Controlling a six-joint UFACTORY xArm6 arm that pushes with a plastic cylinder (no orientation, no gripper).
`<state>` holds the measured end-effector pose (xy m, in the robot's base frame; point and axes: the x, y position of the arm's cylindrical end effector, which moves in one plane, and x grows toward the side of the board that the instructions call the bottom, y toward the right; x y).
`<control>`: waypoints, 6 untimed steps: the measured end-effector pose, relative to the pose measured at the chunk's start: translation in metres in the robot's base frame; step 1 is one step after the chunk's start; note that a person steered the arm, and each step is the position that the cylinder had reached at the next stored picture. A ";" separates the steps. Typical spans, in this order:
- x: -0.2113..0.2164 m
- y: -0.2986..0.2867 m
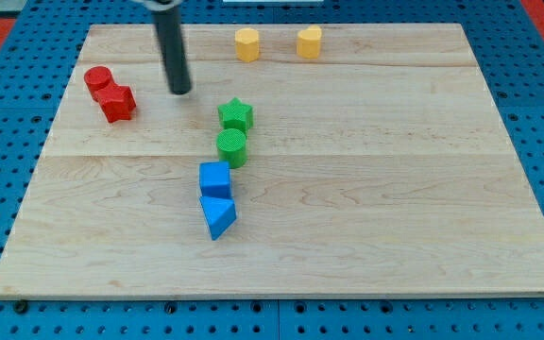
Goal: Place the red circle horizontal to the yellow hexagon
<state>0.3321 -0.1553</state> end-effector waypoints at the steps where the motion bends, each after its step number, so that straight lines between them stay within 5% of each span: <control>1: 0.000 -0.040; 4: 0.039 -0.056; 6: -0.026 -0.056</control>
<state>0.3059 -0.2109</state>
